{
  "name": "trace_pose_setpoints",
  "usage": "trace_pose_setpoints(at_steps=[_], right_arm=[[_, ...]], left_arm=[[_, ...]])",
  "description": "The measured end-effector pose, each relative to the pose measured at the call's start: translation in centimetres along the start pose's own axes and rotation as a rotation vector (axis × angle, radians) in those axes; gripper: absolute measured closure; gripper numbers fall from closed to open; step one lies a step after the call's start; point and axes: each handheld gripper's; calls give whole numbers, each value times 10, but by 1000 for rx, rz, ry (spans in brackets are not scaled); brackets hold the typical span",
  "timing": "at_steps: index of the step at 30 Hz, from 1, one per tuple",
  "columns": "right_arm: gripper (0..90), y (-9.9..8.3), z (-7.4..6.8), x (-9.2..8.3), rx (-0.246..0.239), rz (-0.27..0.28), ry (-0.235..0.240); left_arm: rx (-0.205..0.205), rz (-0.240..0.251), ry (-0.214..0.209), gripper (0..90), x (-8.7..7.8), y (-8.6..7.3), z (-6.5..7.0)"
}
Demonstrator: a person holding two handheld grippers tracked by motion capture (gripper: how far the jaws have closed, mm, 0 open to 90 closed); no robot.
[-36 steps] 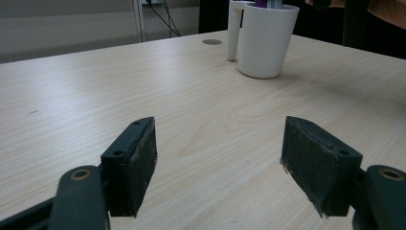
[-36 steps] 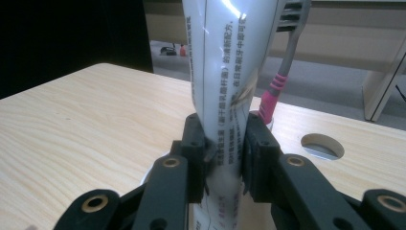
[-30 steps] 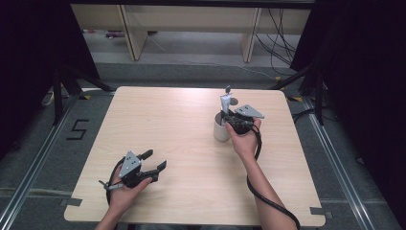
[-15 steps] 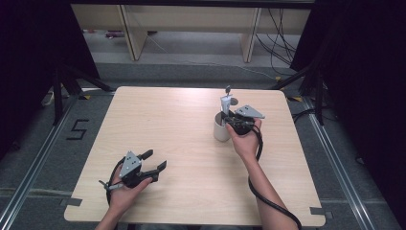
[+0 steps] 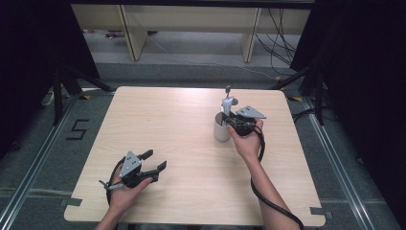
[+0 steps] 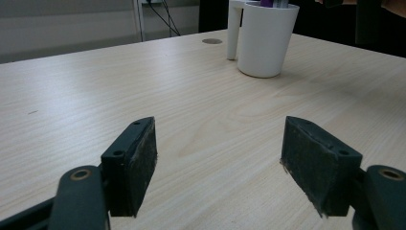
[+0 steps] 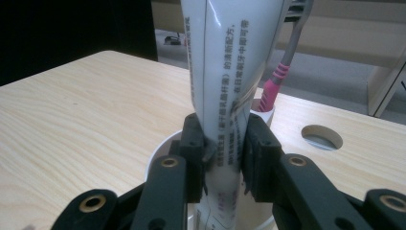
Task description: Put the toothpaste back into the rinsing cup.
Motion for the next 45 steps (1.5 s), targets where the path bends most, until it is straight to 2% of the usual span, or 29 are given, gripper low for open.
trace_pose_setpoints(at_steps=[2, 11, 13, 15, 16, 23, 29, 30, 34, 37, 38, 40, 42, 45], right_arm=[[730, 0, 0, -1, 16, -13, 30], [715, 1, -2, -2, 46, -31, 30], [713, 1, -1, -1, 29, -18, 22], [708, 1, -2, -1, 49, -32, 33], [704, 2, -2, -2, 39, -44, 27], [679, 2, -3, -2, 52, -37, 22], [656, 3, -3, -2, 45, -36, 26], [652, 3, -1, -2, 17, -40, 22], [638, 3, -3, -1, 43, -40, 39], [627, 2, -3, -1, 41, -38, 28], [623, 2, -5, -1, 58, -40, 26], [612, 3, -2, 0, 19, -40, 38], [601, 2, -3, 0, 38, -39, 37], [581, 2, -3, 0, 40, -43, 34]], left_arm=[[-5, 12, -8, 280, 1, 0, 0], [-3, 11, -7, 280, 1, 0, 0], [-4, 11, -7, 280, 1, 0, 0], [-3, 11, -7, 279, 1, 0, 0], [-2, 10, -7, 280, 1, 0, 0], [-2, 11, -8, 279, 1, 0, 0], [-6, 11, -8, 279, 1, 0, 0], [-5, 12, -8, 279, 1, 0, 0], [-5, 13, -7, 279, 1, -1, 0], [-5, 11, -8, 279, 1, 0, 0], [-5, 11, -7, 279, 1, 0, 0], [-5, 12, -7, 279, 1, 0, 0], [-5, 12, -7, 279, 1, 0, 0], [-5, 12, -7, 279, 1, 0, 0]])
Point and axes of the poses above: each handheld gripper's, and its own axes: x roughly forward along the jaws, y roughly out of its top, z roughly to its right, and after that the axes turned 7 degrees about y, right-handed
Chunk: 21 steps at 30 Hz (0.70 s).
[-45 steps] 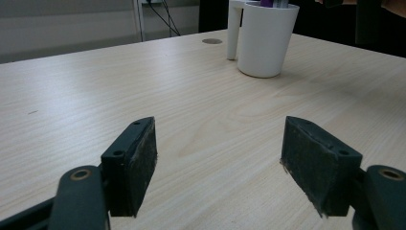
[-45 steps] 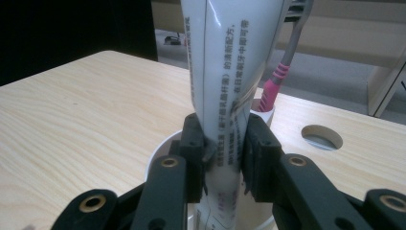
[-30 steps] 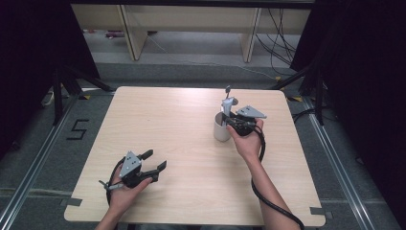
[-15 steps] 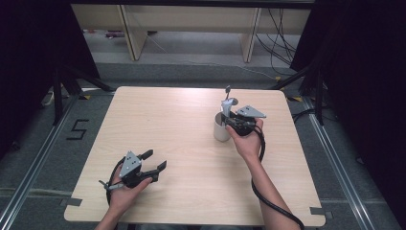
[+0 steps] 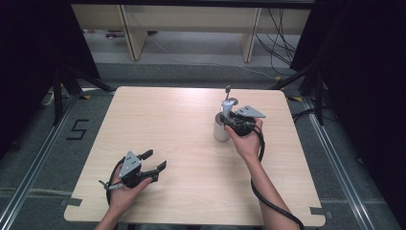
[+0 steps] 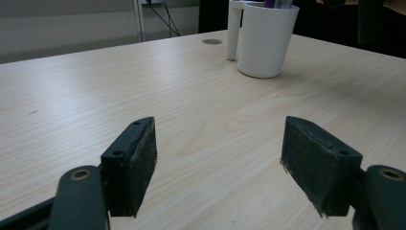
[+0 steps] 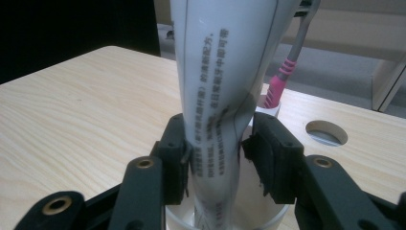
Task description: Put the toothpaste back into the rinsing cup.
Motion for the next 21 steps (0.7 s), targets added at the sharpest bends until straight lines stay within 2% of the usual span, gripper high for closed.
trace_pose_setpoints(at_steps=[4, 5, 7, 21], right_arm=[[544, 0, 0, 0, 4, 2, -8], [537, 0, 1, -1, -7, -2, -3], [524, 0, 1, -1, 3, -14, 4], [475, 1, 1, -2, -6, -29, 13]], left_arm=[[0, 0, 0, 279, 0, 0, 0], [0, 0, 0, 279, 0, 0, 0], [0, 0, 0, 279, 0, 0, 0], [-1, 1, 0, 279, 0, 0, 0]])
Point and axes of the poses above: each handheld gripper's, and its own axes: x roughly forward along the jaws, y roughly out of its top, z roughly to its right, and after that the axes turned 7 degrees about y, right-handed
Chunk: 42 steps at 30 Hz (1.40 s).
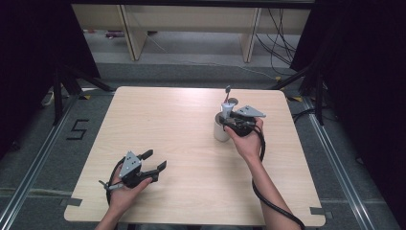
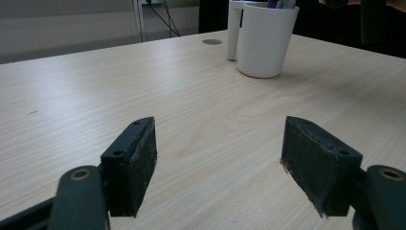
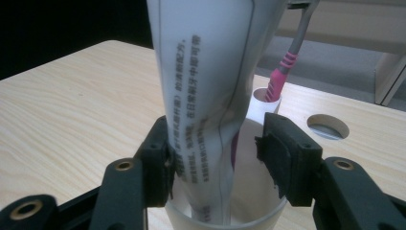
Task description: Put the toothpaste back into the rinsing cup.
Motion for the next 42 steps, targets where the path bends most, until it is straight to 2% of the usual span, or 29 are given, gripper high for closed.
trace_pose_setpoints(at_steps=[2, 3, 6, 8, 9, 10, 11, 15, 16, 18, 19, 22, 23, 24, 25, 26, 27, 29, 30, 31, 32, 34, 36, 37, 38, 39, 40, 41, 42], right_arm=[[463, 0, 0, 0, -2, 0, 6], [461, -1, -2, -1, 25, -2, 2], [453, -1, -3, -2, 27, -9, 0], [444, -1, -1, -2, 13, -9, -2], [443, 0, 1, -3, -14, -11, -11], [442, 0, -1, -4, 18, -16, -5], [440, 0, -2, -4, 22, -11, -1], [433, 1, -1, -8, -25, 0, -1], [432, 1, -3, -9, 1, -7, 0], [429, 2, -2, -12, -29, 3, -5], [427, 1, -4, -15, 0, -15, 1], [425, 0, -3, -20, -14, -15, 1], [424, -1, -4, -22, 1, -25, -1], [423, -1, -3, -24, -8, -26, 13], [421, -2, -2, -26, -25, -16, -1], [419, -3, -2, -28, -22, -26, 13], [418, -4, -3, -31, -4, -37, 2], [416, -6, 0, -34, -37, -30, 11], [415, -7, -1, -37, -21, -55, 4], [415, -9, 1, -39, -39, -42, 4], [415, -10, 2, -41, -43, -56, 13], [415, -13, 2, -46, -19, -54, -8], [414, -15, 6, -50, -45, -47, -4], [414, -16, 4, -52, -6, -55, 6], [413, -17, 5, -56, -32, -60, -17], [412, -18, 6, -57, -27, -49, -6], [410, -19, 6, -59, -31, -67, -6], [410, -21, 7, -61, -45, -65, -18], [409, -23, 7, -63, -33, -69, -9]], left_arm=[[-1, 0, -1, 278, 0, 0, 0], [0, 0, 0, 278, 0, 0, 0], [1, -1, 0, 278, 0, 0, 0], [2, -1, -1, 278, 0, 0, 0], [1, -1, 0, 278, 0, 0, 0], [1, -1, 0, 278, 0, 0, 0], [0, 0, 0, 278, 0, 0, 0], [0, 1, 0, 278, 0, 0, 0], [0, 1, 0, 279, 0, 0, 0], [0, 1, 1, 279, 0, 0, 0], [1, 1, 0, 278, 0, 0, 0], [1, -1, 0, 278, 0, 0, 0], [1, -1, 0, 278, 0, 0, 0], [1, -1, 1, 278, 0, 0, 0], [1, -1, 1, 278, 0, 0, 0], [1, -1, 1, 278, 0, 0, 0], [1, -1, 1, 278, 0, 0, 0], [3, -1, 2, 278, 0, 0, 0], [4, -2, 1, 278, 0, 0, 0], [2, 0, 1, 278, 0, 0, 0], [4, -8, 7, 279, 0, 0, 0], [0, -9, 6, 279, 0, 0, 0], [0, -9, 7, 279, 0, 0, 0], [1, -10, 9, 279, 0, 0, 0], [3, -10, 10, 279, 0, 0, 0], [3, -11, 11, 279, -1, 0, 0], [4, -11, 12, 279, -1, 0, 0], [2, -10, 11, 279, 0, 0, 0], [0, -9, 11, 279, 0, 0, 0]])
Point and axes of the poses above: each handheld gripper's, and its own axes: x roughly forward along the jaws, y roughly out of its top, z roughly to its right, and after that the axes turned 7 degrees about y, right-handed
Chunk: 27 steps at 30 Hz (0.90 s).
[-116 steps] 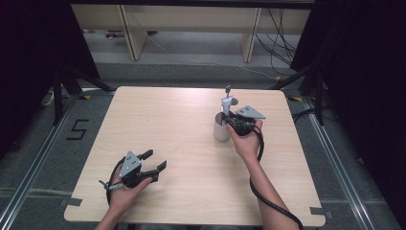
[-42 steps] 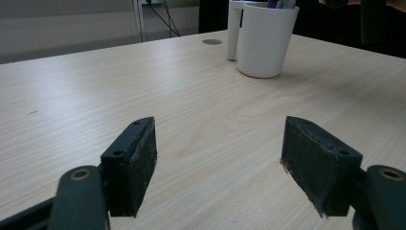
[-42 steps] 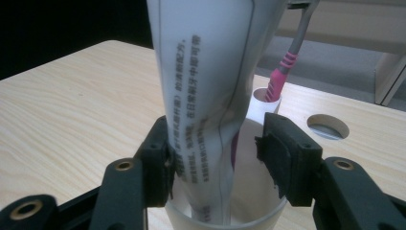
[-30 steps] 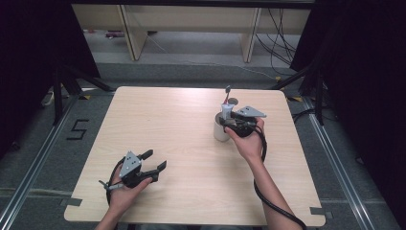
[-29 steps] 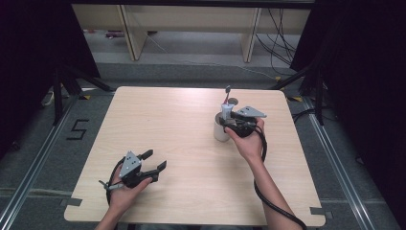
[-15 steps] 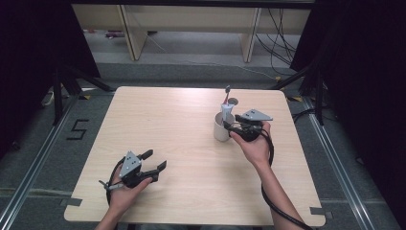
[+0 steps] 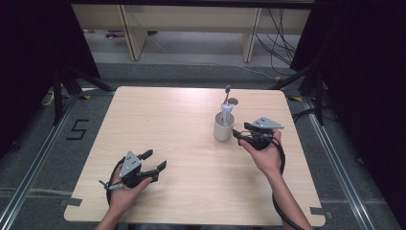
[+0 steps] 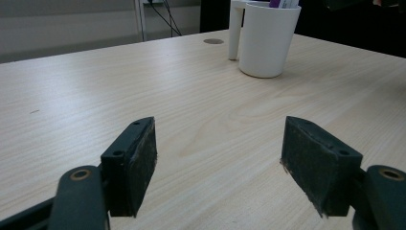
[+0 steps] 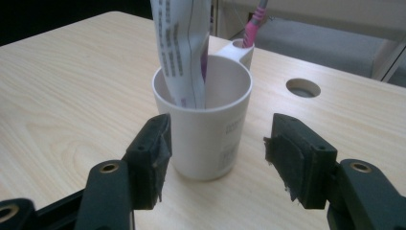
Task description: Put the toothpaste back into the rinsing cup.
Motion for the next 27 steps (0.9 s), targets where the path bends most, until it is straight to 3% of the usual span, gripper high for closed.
trace_pose_setpoints(at_steps=[2, 3, 9, 11, 12, 18, 27], right_arm=[[409, -4, 2, -4, -9, 2, -10], [408, -6, 1, -7, 18, -14, 1], [403, -21, 8, -20, 6, -23, -25], [403, -26, 6, -25, 70, -28, -10], [403, -29, 10, -28, 40, -24, -20], [403, -50, 12, -39, 72, -37, -26], [404, -78, 11, -47, 99, -3, -38]], left_arm=[[4, 1, -5, 279, 0, 0, -1], [3, 1, -4, 279, 0, 0, -1], [3, 1, -3, 279, 0, 0, 0], [3, 1, -3, 279, 0, 0, 0], [3, 1, -2, 279, 0, 0, 0], [3, 1, -1, 278, 0, 0, 0], [4, 1, 2, 279, 0, 0, 0]])
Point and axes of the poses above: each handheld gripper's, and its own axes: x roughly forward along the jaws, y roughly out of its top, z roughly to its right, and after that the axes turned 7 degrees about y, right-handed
